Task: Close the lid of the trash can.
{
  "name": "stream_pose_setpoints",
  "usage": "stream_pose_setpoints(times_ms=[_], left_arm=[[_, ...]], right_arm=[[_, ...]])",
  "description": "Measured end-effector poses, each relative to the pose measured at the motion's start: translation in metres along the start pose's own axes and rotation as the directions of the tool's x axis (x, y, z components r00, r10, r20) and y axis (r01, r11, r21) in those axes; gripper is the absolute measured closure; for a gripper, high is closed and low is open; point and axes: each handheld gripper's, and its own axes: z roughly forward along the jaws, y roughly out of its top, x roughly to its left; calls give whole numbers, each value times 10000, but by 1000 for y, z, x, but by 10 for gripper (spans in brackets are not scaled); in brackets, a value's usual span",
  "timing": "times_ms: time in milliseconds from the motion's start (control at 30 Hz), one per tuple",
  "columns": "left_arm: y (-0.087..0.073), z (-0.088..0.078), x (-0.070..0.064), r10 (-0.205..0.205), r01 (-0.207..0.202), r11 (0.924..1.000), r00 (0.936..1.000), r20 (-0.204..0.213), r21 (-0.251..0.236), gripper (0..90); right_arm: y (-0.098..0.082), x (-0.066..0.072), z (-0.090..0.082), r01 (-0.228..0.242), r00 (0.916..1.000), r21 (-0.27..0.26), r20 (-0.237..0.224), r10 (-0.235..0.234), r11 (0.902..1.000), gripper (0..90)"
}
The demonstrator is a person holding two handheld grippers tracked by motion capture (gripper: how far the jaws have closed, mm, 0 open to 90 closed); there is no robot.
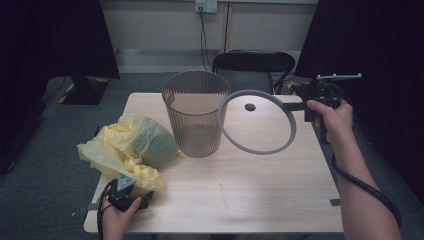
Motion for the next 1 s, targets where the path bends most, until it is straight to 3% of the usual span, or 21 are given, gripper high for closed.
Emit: stream_pose_setpoints(times_ms=[167,633,1000], left_arm=[[0,0,0,-9,9,10000,10000,8,-1,123],[0,0,0,-16,16,10000,10000,16,9,120],[0,0,0,-13,13,10000,10000,13,15,120]], right_arm=[[8,2,7,-219,9997,-159,101,221,9996,839],[22,15,26,-582,9938,-591,912,634,9966,839],[31,24,39,-697,9910,-448,1115,743,9966,838]])
